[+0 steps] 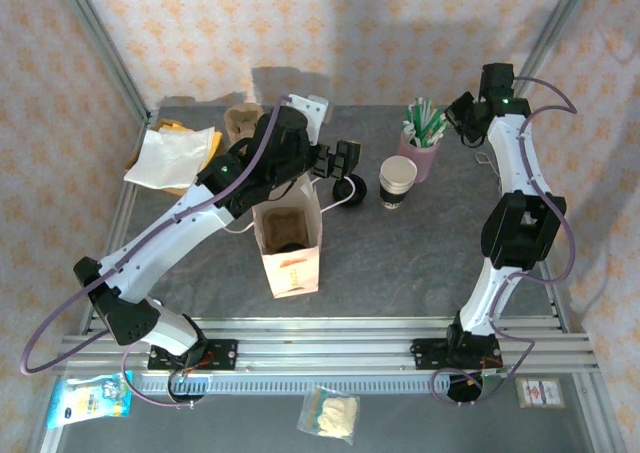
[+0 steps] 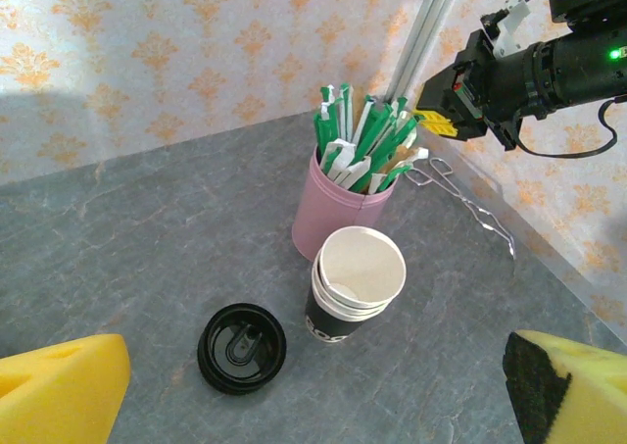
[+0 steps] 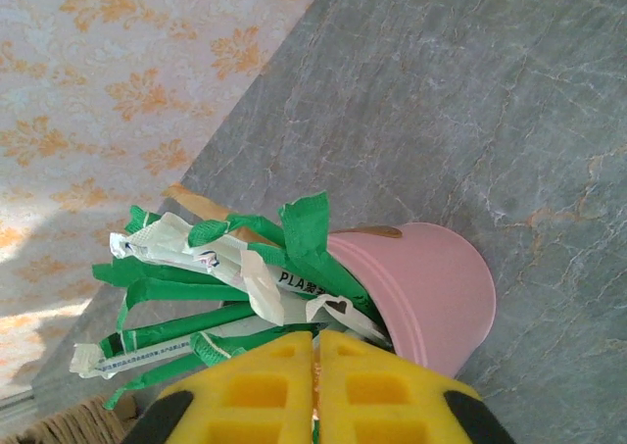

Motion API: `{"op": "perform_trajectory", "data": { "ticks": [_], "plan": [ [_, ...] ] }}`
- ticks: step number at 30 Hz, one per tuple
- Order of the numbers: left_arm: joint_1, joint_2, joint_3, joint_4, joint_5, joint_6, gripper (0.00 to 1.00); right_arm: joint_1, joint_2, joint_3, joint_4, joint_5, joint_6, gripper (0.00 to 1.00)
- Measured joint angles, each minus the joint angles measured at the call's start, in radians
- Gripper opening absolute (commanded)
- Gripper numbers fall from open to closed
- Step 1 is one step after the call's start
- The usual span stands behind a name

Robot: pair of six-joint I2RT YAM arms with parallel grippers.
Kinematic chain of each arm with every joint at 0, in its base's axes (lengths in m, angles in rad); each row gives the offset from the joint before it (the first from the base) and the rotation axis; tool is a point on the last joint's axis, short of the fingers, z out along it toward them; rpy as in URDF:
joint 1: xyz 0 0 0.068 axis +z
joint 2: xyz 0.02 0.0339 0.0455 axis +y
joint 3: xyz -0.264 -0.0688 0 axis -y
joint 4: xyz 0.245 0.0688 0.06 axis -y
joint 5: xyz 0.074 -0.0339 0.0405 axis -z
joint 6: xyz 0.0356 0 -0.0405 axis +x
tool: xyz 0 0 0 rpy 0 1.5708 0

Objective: Pack the takeout coffee

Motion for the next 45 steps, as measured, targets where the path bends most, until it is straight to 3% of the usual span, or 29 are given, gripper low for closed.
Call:
{"op": "perform_trajectory", "data": {
  "ticks": [29,38,45],
  "plan": [
    [0.0,0.008,0.032,0.0,0.014,-0.008,0.99,0.041,-0.121,0.05,-0.059,0.043,-0.073,0.0],
    [0.0,0.009,0.042,0.0,0.012,-0.017,0.99,0.041,-0.134,0.262,-0.103,0.149,-0.105,0.0],
    [0.0,-0.002,0.085,-0.025,-0.127,-0.085,0.99,0.045,-0.262,0.35,-0.114,0.126,-0.099,0.0]
  ]
}}
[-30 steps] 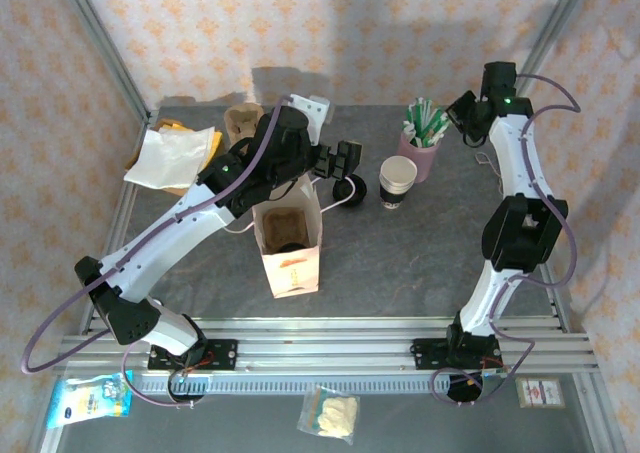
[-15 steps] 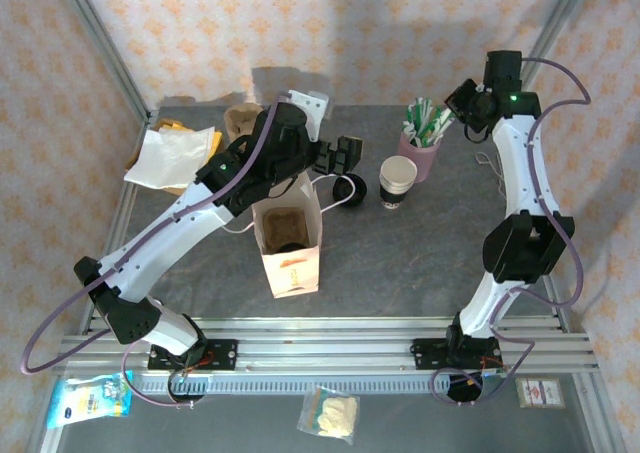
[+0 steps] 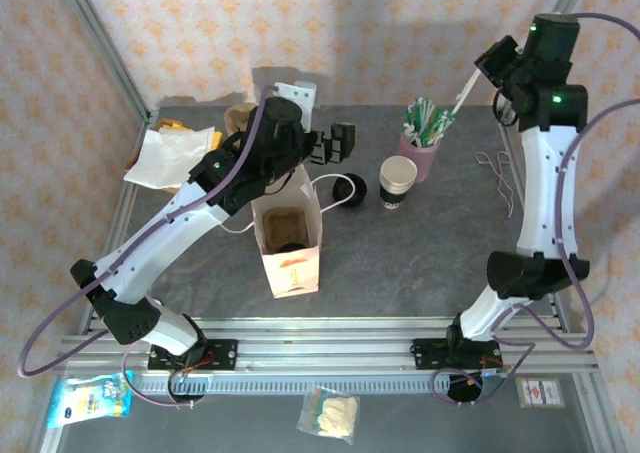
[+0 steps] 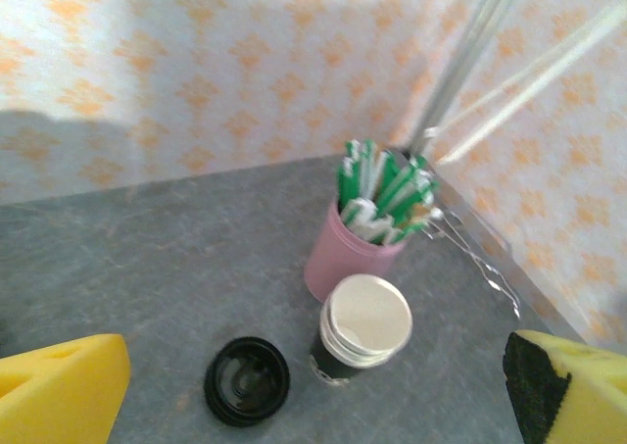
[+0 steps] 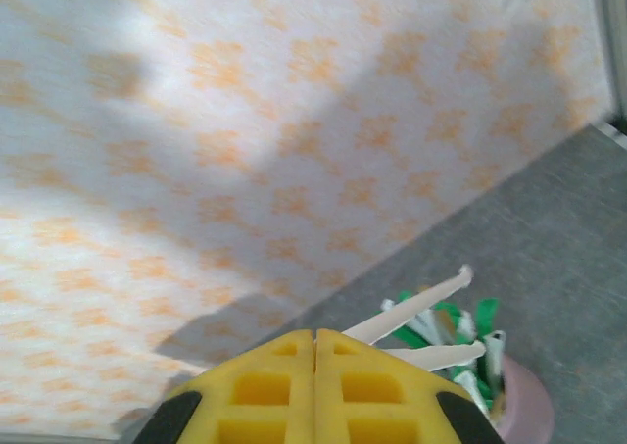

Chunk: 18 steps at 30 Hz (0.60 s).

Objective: Pack the takeout coffee

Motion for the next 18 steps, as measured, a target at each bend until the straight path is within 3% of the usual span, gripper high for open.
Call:
{"op": "perform_trajectory", "data": {
  "ticks": [4,11,18],
  "plan": [
    [0.0,-0.069,0.0,-0.045,-0.152,-0.041,0.99,0.068,-0.082,0.042,0.008,-0.073,0.012,0.0],
    [0.0,-0.256,-0.002,-0.181,-0.401,-0.127,0.99,0.314,-0.192,0.035,0.044,-0.216,0.068,0.0],
    [0.0,-0.378,-0.087,-0.228,-0.436,-0.204,0.99,0.37,-0.222,0.005,0.064,-0.218,0.091,0.0]
  ]
}}
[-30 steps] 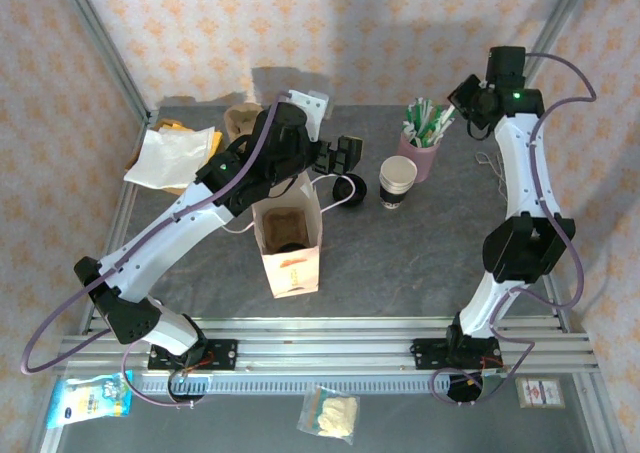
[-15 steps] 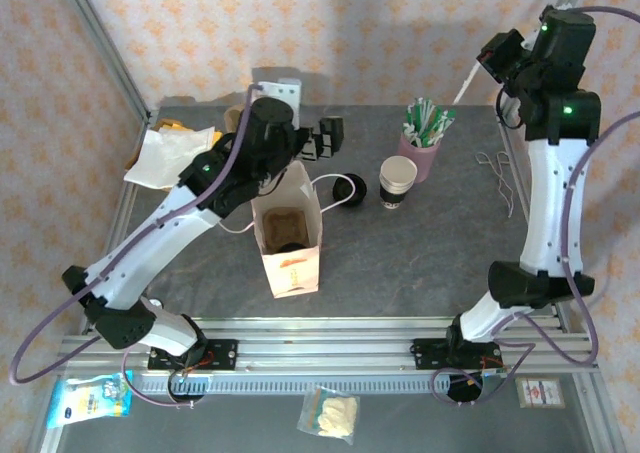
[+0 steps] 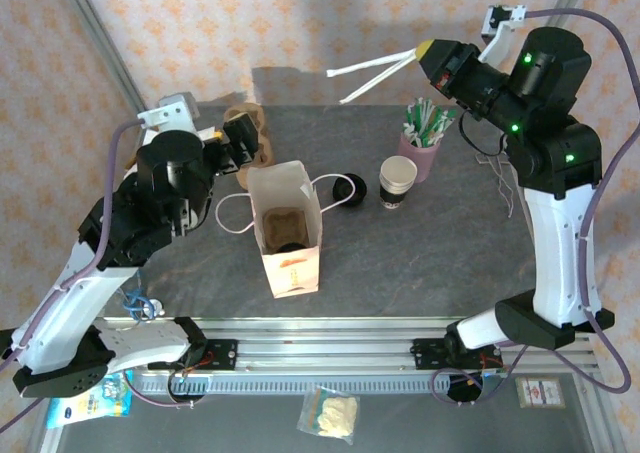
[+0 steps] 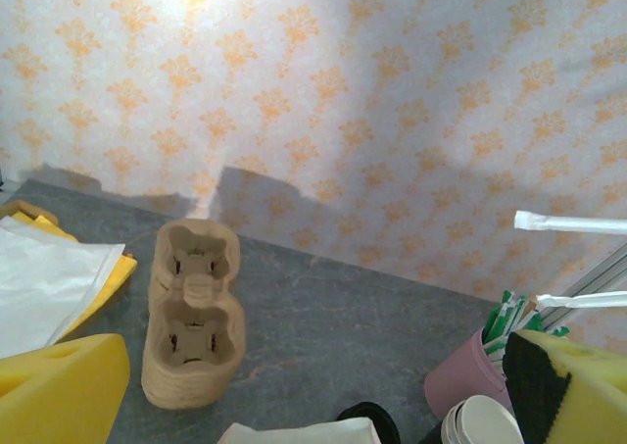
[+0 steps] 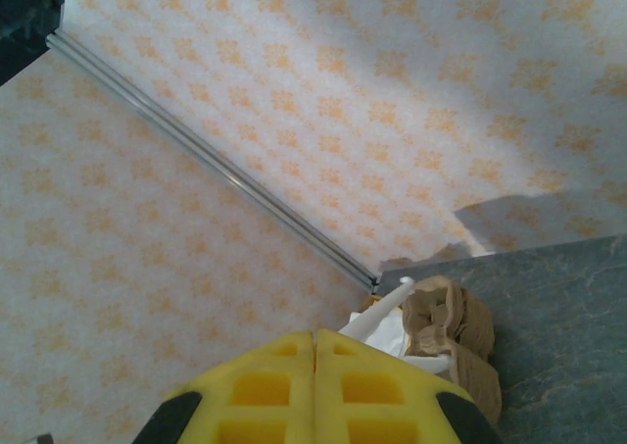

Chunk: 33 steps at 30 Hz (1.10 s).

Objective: Pack the takeout coffee

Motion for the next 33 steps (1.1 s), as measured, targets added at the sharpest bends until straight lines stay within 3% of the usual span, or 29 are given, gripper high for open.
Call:
{"op": "perform_trajectory", "data": {
  "ticks": [6,17,21,33],
  "plan": [
    [0.0,0.023,-0.011,0.0,0.012,-0.011,0.99,-0.017,0.024,0.0,-0.004,0.093,-0.009,0.0],
    [0.0,0.118,-0.019,0.037,0.053,0.039,0.99,-0.27,0.199,-0.058,-0.034,0.213,-0.019,0.0],
    [0.0,0.163,-0.028,0.067,0.065,0.065,0.99,-0.281,0.269,-0.077,-0.043,0.207,-0.015,0.0],
    [0.021,0.194,-0.066,0.116,0.108,0.08,0.99,-0.28,0.288,-0.131,-0.034,0.179,-0.015,0.0]
  ]
}}
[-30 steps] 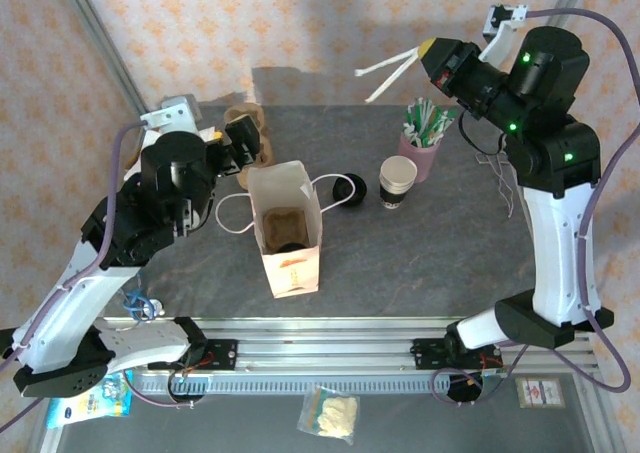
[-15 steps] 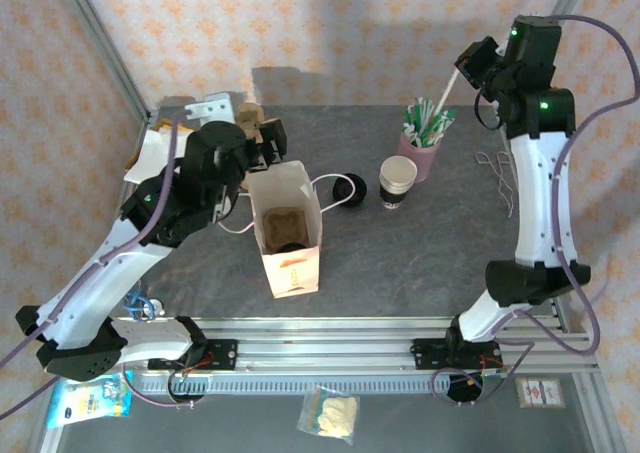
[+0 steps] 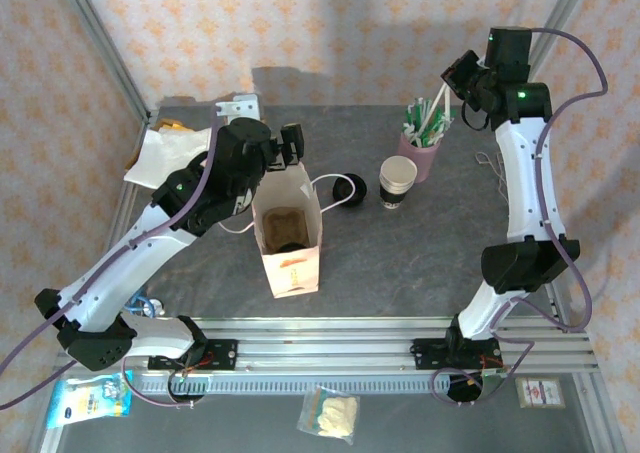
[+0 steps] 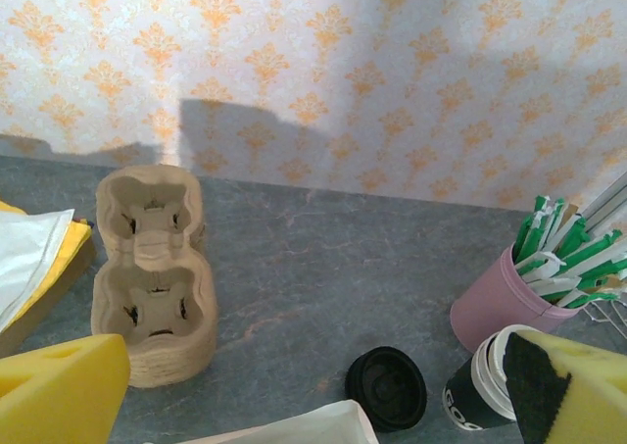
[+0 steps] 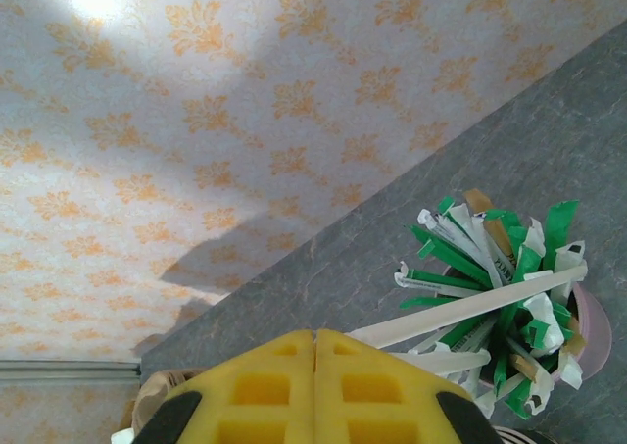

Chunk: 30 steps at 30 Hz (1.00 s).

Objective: Pack the takeout coffee

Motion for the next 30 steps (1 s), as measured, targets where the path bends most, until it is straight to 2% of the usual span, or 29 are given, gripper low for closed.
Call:
{"op": "perform_trajectory", "data": {
  "ticks": [10,26,30],
  "plan": [
    [0.007,0.0,0.0,0.011,0.006,0.0,0.99,0.0,0.042,-0.087,0.027,-0.027,-0.001,0.0],
    [0.024,-0.004,-0.024,0.025,0.026,0.0,0.99,0.0,0.075,-0.062,0.023,-0.035,-0.013,0.0],
    [0.025,-0.006,-0.024,0.029,0.026,0.0,0.99,0.0,0.085,0.006,0.003,-0.045,-0.012,0.0]
  ]
}}
